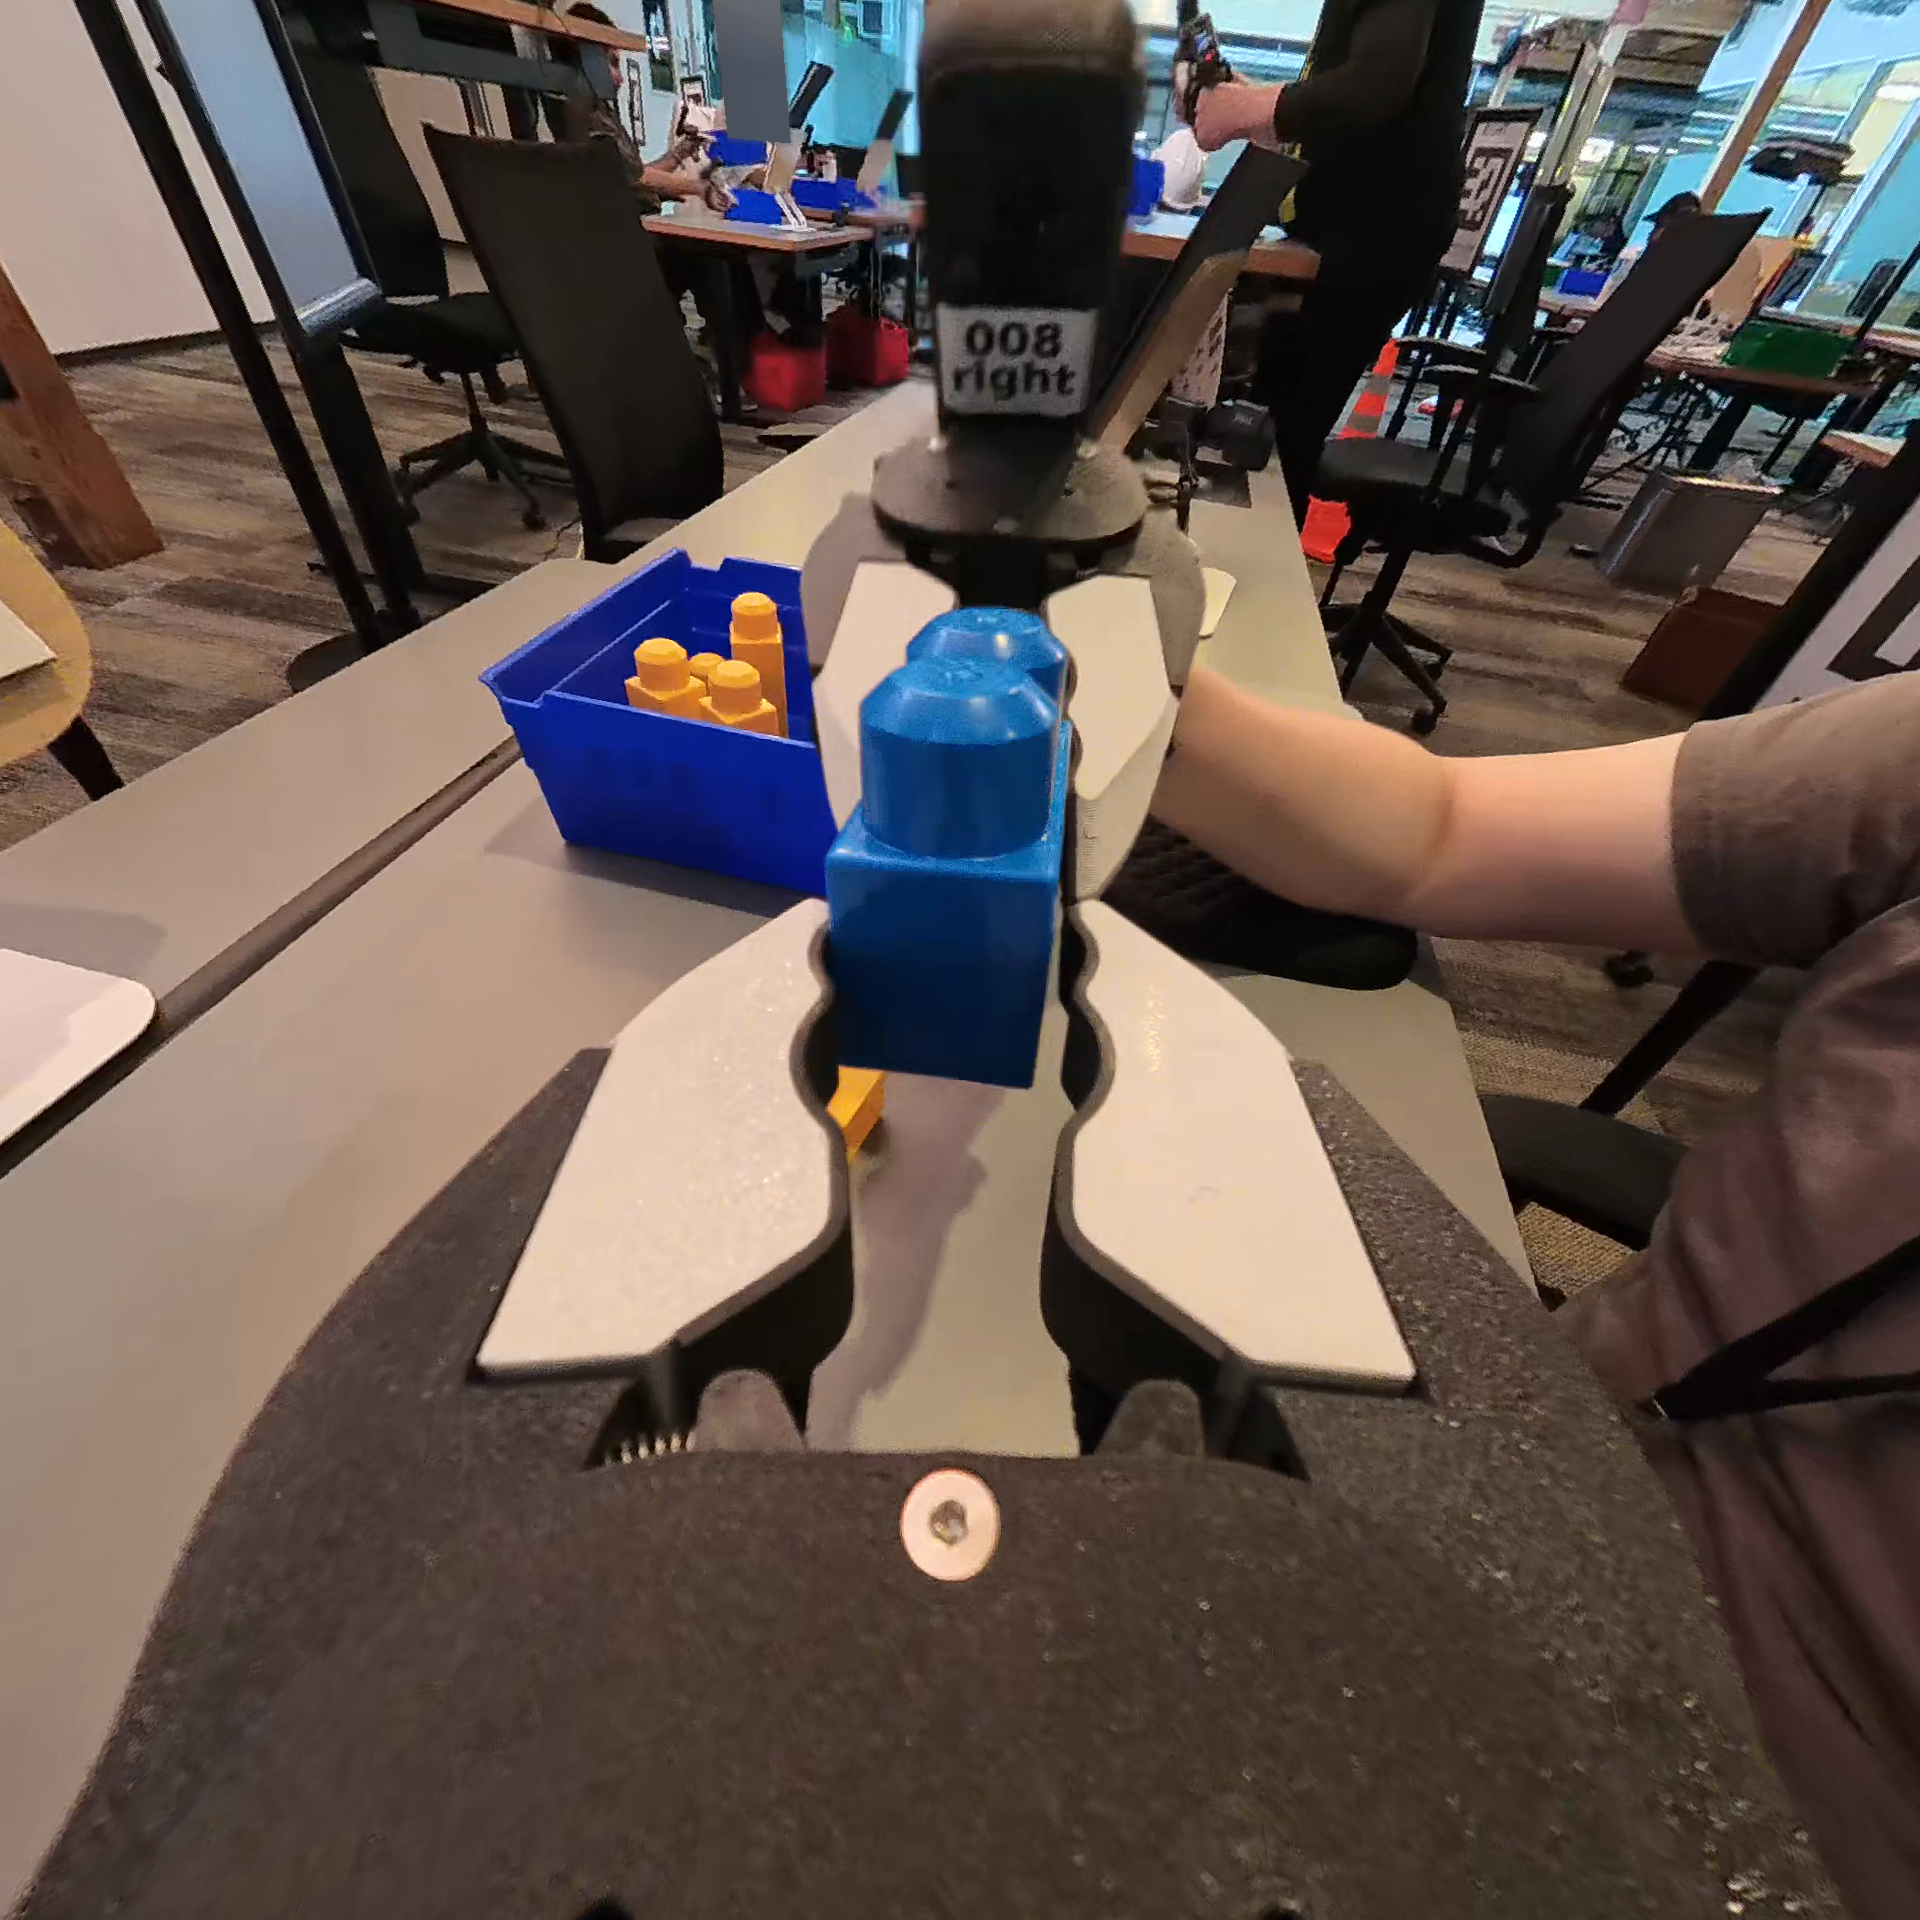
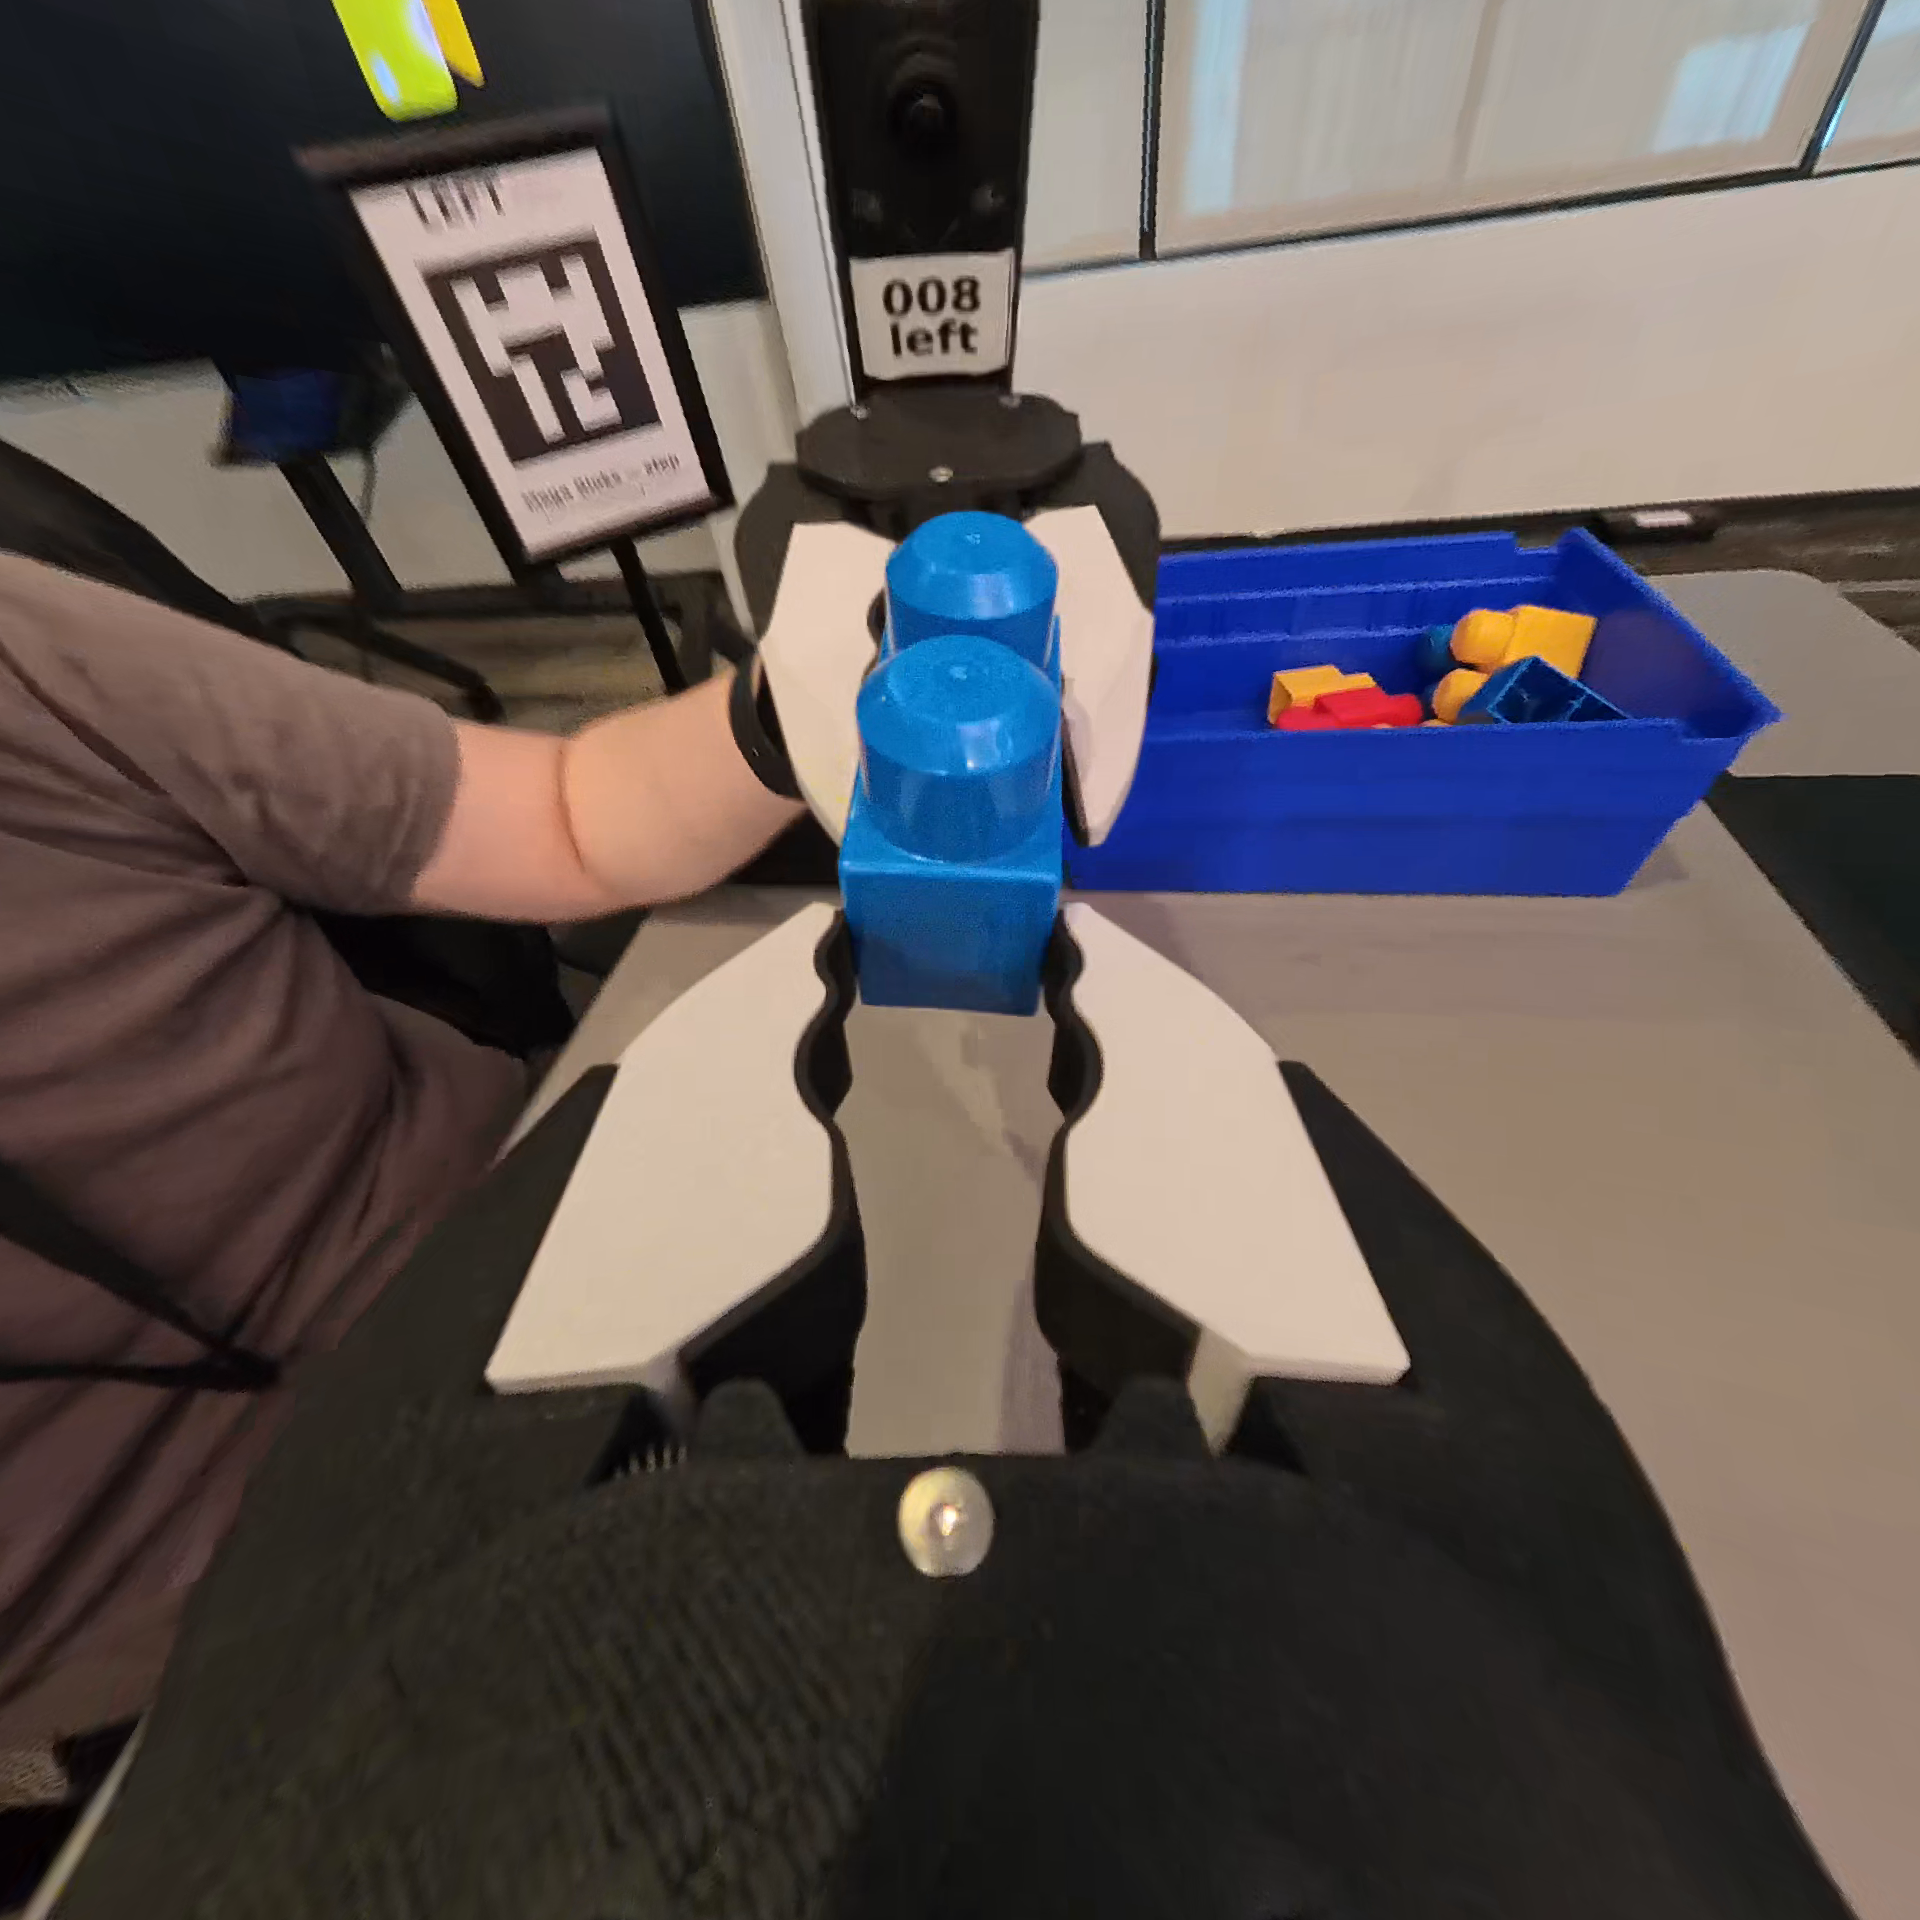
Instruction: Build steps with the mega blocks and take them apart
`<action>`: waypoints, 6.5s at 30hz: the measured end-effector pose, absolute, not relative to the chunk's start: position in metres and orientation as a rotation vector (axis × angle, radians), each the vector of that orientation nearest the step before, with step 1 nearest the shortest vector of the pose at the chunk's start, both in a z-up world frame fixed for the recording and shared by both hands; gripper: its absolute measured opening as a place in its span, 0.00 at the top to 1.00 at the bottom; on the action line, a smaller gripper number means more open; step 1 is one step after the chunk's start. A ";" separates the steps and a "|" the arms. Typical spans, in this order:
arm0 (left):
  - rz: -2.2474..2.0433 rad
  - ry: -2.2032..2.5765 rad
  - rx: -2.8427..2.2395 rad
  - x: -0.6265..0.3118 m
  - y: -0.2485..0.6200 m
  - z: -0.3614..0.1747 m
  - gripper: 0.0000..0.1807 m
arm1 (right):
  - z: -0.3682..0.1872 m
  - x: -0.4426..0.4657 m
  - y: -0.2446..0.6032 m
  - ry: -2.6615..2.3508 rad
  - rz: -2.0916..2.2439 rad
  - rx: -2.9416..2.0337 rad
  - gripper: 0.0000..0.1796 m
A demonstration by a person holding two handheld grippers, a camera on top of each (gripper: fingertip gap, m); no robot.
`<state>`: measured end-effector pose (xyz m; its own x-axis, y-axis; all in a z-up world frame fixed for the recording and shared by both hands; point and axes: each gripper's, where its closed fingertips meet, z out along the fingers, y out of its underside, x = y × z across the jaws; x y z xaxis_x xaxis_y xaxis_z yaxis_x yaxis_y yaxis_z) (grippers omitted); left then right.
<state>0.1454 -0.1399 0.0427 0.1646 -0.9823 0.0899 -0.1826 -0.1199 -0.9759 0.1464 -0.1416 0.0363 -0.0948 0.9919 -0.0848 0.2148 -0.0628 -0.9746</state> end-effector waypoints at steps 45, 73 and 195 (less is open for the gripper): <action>-1.007 1.094 -1.378 0.098 -0.083 0.103 0.80 | -0.145 0.266 -0.056 -1.270 -0.063 -2.637 0.92; -0.993 1.056 -1.377 0.083 -0.085 0.121 0.80 | -0.155 0.213 -0.067 -1.270 0.017 -2.577 0.68; -1.492 1.009 -1.556 0.189 -0.101 0.010 0.77 | 0.062 0.172 -0.077 -0.799 1.375 -1.396 0.80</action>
